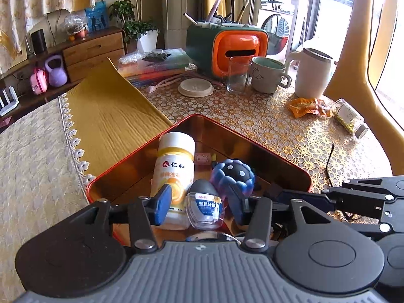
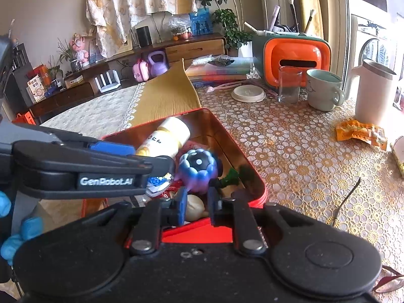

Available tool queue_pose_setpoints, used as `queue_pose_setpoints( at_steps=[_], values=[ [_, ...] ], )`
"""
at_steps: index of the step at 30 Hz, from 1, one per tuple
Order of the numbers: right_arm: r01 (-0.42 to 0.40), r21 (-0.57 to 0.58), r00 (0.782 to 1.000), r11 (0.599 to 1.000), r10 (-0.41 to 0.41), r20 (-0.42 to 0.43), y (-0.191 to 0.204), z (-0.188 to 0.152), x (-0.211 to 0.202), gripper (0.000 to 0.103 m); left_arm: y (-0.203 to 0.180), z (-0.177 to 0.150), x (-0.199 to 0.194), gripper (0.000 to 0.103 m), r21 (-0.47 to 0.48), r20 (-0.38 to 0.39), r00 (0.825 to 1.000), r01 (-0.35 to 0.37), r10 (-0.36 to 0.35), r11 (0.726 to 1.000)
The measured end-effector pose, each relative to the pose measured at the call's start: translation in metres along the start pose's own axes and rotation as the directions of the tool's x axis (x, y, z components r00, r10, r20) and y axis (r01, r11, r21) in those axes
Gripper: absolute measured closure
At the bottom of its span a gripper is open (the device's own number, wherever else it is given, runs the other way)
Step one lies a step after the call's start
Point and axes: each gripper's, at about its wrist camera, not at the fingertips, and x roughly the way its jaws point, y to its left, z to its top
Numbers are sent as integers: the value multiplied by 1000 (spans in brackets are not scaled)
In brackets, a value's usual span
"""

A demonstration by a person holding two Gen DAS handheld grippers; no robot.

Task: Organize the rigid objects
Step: 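Lower the egg container and nail clipper into the red box and open both tools, then lift both open tools up and away from the red box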

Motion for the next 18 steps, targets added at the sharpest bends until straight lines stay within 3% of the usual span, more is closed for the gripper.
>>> queue_pose_setpoints(
  at_steps=[4,11,13,15,18],
  values=[
    [-9,4,1000,1000,9,8,2,1,-7,85,3,-4,-17,42,-15,19,1000,3,-3,1000],
    [-19,-7,1000,1000,19,23,12,2,-24,81,14,-11,-49,39,-37,42,999,2,-1,999],
    [-14,-6,999,1000,14,32,14,2,-31,74,17,-14,-61,34,-46,54,999,2,1,999],
    [-7,-10,999,1000,7,54,18,2,-39,60,20,-16,-70,33,-54,62,998,0,3,999],
    [-7,-22,997,1000,9,74,22,2,-51,50,24,-21,-84,33,-60,72,997,-5,9,998]
  ],
)
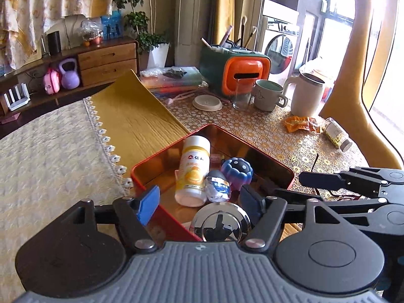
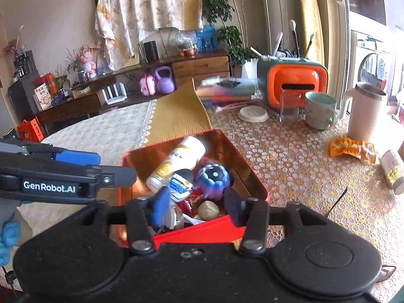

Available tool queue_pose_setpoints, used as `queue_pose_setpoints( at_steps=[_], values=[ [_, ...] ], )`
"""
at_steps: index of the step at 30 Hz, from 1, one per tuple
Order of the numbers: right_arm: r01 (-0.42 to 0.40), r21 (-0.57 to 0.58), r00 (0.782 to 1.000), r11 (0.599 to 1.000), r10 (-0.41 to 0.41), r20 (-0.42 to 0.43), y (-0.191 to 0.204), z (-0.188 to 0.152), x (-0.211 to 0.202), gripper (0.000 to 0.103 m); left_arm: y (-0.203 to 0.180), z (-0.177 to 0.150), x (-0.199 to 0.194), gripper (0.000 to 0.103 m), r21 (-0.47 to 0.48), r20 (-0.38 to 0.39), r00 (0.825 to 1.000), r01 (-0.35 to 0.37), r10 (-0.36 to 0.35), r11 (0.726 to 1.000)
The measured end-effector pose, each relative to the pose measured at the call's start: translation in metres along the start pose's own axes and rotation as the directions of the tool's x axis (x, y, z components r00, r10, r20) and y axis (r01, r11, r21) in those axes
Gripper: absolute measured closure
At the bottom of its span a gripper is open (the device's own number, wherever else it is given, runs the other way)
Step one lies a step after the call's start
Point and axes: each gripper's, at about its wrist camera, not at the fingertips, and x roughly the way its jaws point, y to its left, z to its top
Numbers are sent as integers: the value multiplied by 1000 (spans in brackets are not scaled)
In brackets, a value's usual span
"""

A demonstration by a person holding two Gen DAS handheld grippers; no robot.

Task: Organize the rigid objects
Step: 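Lift both open tools up and away from the red box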

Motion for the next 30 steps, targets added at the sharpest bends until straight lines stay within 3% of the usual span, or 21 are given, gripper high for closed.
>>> queue_pose_setpoints(
  at_steps=[4,7,21,25,30],
  values=[
    [0,-22,1000,1000,1,15,7,1,-13,48,2,-5,-18,32,-4,22,1000,-10,10,1000],
    [-3,-31,1000,1000,4,30,13,0,-23,40,3,-11,-31,24,-13,35,999,-15,15,1000],
    [-31,-49,994,998,36,107,27,-6,-65,11,3,-34,-71,15,-60,73,997,11,-7,998],
    [-43,-20,992,999,45,120,25,-7,-72,1,-1,-38,-81,6,-50,90,996,-3,7,999],
    [-43,17,989,999,40,144,20,-10,-83,0,-5,-42,-93,0,-46,121,992,-14,20,999]
  ],
)
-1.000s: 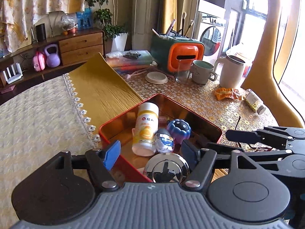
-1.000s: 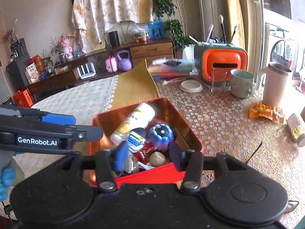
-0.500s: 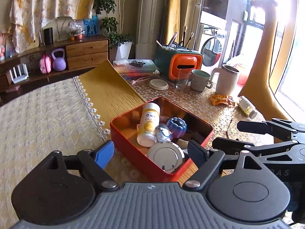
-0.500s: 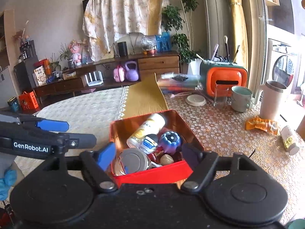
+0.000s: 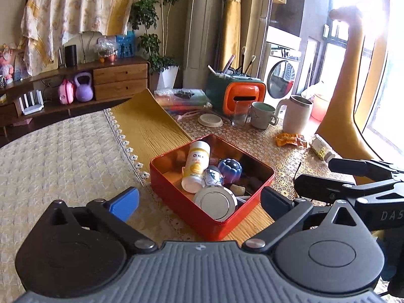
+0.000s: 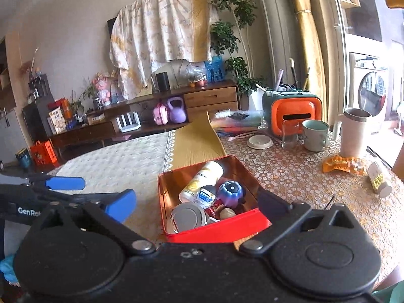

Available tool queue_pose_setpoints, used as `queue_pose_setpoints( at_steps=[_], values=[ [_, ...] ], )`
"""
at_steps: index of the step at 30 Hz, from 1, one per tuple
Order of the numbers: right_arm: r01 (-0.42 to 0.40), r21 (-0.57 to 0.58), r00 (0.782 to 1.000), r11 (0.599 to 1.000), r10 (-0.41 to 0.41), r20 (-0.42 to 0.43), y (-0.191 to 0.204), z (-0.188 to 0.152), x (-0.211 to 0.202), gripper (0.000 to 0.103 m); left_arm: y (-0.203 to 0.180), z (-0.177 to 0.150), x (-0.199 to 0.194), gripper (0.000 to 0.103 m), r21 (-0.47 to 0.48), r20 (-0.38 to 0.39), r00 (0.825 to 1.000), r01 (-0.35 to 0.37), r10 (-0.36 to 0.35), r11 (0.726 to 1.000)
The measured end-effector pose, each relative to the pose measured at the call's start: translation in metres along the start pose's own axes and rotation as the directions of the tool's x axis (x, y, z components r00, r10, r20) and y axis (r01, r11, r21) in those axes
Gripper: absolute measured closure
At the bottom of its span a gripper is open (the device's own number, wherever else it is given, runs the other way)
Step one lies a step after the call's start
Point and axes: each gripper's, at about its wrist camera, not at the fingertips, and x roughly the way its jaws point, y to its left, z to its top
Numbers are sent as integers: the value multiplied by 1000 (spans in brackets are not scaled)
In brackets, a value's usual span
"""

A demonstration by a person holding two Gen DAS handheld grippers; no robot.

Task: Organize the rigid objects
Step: 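Lift both open tools up and away from the red box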

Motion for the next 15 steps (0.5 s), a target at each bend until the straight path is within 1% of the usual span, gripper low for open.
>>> queue_pose_setpoints(
  at_steps=[6,9,15],
  values=[
    [5,12,1000,1000,-5,-2,1,-7,-9,0,-6,-3,-12,0,18,21,1000,-18,17,1000],
    [-4,21,1000,1000,4,0,1,-10,-13,0,-8,-5,-15,0,23,17,1000,-24,24,999],
    [-8,33,1000,999,8,-1,-1,-12,-19,0,-12,-9,-17,0,5,18,1000,-19,19,1000]
  ],
)
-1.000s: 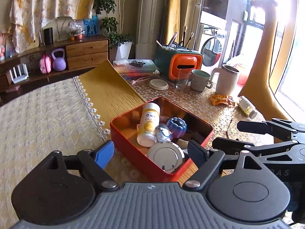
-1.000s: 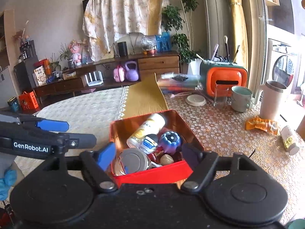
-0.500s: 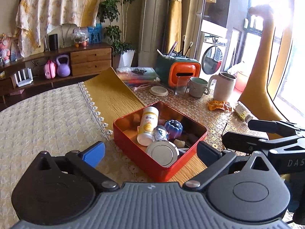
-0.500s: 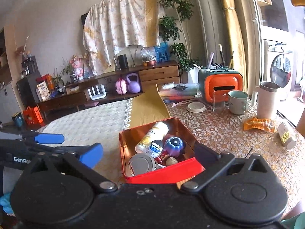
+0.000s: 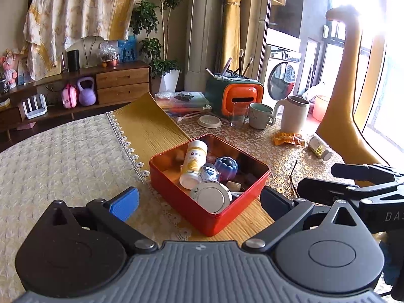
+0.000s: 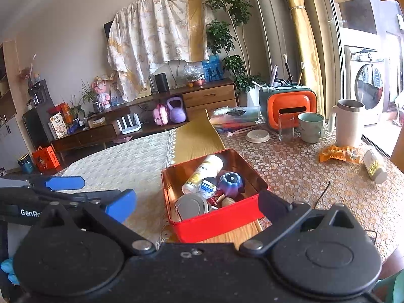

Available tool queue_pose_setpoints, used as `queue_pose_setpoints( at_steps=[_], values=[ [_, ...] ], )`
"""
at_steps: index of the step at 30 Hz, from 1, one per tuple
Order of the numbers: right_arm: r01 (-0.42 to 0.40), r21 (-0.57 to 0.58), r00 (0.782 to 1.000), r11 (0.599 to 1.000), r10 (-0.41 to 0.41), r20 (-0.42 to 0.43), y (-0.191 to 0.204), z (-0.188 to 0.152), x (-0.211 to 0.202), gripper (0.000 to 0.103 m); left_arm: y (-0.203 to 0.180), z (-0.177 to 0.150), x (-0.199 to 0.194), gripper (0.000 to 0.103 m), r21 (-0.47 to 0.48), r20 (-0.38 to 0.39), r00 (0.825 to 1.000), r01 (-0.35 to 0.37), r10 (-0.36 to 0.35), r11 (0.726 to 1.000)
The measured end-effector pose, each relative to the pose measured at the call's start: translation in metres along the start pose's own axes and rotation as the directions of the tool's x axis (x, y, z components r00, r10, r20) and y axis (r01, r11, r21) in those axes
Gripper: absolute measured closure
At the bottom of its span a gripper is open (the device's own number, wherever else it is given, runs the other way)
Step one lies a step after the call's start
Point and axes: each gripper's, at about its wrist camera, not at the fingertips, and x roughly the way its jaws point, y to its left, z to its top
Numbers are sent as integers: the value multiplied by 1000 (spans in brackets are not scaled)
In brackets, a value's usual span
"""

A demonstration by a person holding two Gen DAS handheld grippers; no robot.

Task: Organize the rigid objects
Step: 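Lift both open tools up and away from the red box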

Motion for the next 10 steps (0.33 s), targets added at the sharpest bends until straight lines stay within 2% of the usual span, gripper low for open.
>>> queue_pose_setpoints(
  at_steps=[6,10],
  values=[
    [12,3,1000,1000,-12,-5,-5,-4,-4,0,-7,-3,1,0,-9,18,999,-29,29,1000],
    [15,7,1000,1000,-15,-21,-12,-6,-6,0,-9,0,6,0,-34,8,1000,-16,16,999]
  ],
)
